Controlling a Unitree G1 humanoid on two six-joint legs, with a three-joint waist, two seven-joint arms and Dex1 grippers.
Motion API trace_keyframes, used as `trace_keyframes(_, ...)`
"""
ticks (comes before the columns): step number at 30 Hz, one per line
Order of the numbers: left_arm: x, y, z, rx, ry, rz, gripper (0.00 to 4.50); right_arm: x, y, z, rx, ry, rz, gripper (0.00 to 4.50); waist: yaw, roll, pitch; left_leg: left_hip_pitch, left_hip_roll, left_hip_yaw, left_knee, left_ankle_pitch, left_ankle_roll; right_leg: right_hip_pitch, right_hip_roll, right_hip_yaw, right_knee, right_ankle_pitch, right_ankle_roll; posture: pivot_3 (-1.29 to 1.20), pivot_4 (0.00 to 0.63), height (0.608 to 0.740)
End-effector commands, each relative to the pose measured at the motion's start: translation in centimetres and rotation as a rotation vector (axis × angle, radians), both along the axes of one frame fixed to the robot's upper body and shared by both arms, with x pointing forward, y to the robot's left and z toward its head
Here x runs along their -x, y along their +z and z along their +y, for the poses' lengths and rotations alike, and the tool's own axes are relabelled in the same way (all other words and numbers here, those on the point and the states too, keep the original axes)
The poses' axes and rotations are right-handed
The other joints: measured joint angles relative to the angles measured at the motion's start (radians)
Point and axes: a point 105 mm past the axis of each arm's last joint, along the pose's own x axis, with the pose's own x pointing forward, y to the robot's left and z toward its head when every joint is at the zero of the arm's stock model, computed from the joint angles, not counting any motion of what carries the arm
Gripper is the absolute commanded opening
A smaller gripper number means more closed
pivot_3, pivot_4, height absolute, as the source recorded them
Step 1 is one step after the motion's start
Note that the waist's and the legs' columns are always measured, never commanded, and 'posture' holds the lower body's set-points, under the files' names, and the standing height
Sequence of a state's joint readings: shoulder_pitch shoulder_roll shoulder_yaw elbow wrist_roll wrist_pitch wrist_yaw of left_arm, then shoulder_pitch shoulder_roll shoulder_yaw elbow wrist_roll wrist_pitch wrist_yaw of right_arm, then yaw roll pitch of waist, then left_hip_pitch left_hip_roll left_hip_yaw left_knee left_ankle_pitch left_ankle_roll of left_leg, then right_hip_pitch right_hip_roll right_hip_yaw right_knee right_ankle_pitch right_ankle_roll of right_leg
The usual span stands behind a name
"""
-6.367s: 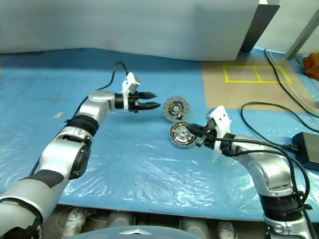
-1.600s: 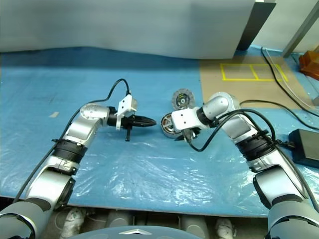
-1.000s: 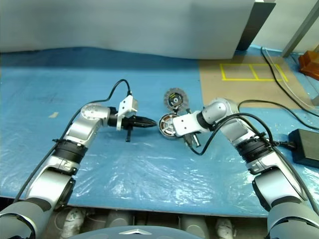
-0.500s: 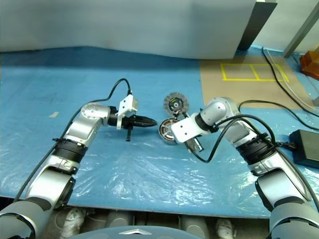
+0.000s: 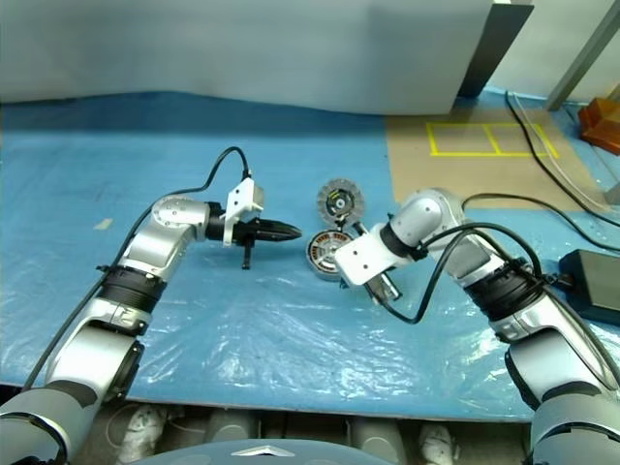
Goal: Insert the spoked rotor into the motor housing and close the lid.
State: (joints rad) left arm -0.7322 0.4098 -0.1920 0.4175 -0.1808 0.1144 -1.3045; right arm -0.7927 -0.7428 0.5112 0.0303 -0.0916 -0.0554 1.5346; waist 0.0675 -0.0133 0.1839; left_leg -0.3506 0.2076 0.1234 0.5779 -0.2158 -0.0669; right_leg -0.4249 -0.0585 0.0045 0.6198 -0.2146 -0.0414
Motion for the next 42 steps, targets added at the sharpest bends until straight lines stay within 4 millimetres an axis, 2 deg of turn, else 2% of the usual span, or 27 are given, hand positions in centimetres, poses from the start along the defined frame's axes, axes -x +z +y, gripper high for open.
trace_keyframes(1,0.0,1.2,0.1,0.031,-0.004,-0.039,0.0,-0.8,0.2,-0.6,-0.014,-0.034,-0.019,0.55,0.0,0.0,0.0,0.0,0.0,0.0,0.0,0.0,0.0,0.0,0.0,0.0,0.0,0.0,0.0,0.0,0.15,0.74)
trace_keyframes(4,0.0,1.2,-0.2,0.029,-0.011,-0.04,0.0,-1.2,-0.6,-0.7,-0.003,-0.053,-0.021,1.46,0.002,0.0,0.0,0.0,0.0,0.0,0.0,0.0,0.0,0.0,0.0,0.0,0.0,0.0,0.0,0.0,0.15,0.74)
trace_keyframes(20,0.3,0.8,-0.4,0.018,-0.026,-0.037,0.0,-1.7,-3.3,-1.9,0.054,-0.081,-0.019,1.46,0.001,0.0,0.0,0.0,0.0,0.0,0.0,0.0,0.0,0.0,0.0,0.0,0.0,0.0,0.0,0.0,0.15,0.74)
trace_keyframes(23,0.3,0.8,-0.4,0.018,-0.024,-0.038,0.0,-1.6,-3.4,-1.8,0.063,-0.06,-0.021,0.91,0.001,0.0,0.0,0.0,0.0,0.0,0.001,0.0,0.0,0.0,0.0,0.0,0.0,0.0,0.0,0.0,0.15,0.74)
trace_keyframes(26,0.2,0.9,-0.5,0.024,-0.024,-0.037,0.0,-1.5,-3.6,-2.3,0.102,-0.048,-0.02,0.02,0.001,0.0,0.0,0.0,0.0,0.0,0.001,0.0,0.0,0.0,0.0,0.0,0.0,0.0,0.0,0.0,0.15,0.74)
trace_keyframes(33,0.3,1.0,-1.0,0.043,-0.031,-0.032,0.0,-2.1,-3.1,-2.0,0.11,-0.024,-0.075,0.02,0.001,0.0,0.0,0.0,0.0,0.0,0.001,0.0,0.0,0.0,0.0,0.0,0.0,0.0,0.0,0.0,0.15,0.74)
trace_keyframes(37,0.2,1.1,-0.8,0.042,-0.026,-0.032,0.0,-1.2,-2.5,-1.2,0.102,0.035,-0.084,0.02,0.001,0.0,0.0,0.0,0.0,0.0,0.001,0.002,0.001,0.0,0.0,0.001,0.001,0.0,0.0,0.0,0.15,0.74)
trace_keyframes(42,0.3,0.8,0.0,0.026,-0.025,-0.013,0.0,-0.2,-2.8,-0.8,0.101,0.06,-0.048,0.02,0.001,0.0,0.0,0.0,0.0,0.0,0.001,0.002,0.001,0.0,0.0,0.0,0.0,0.0,0.0,0.0,0.15,0.74)
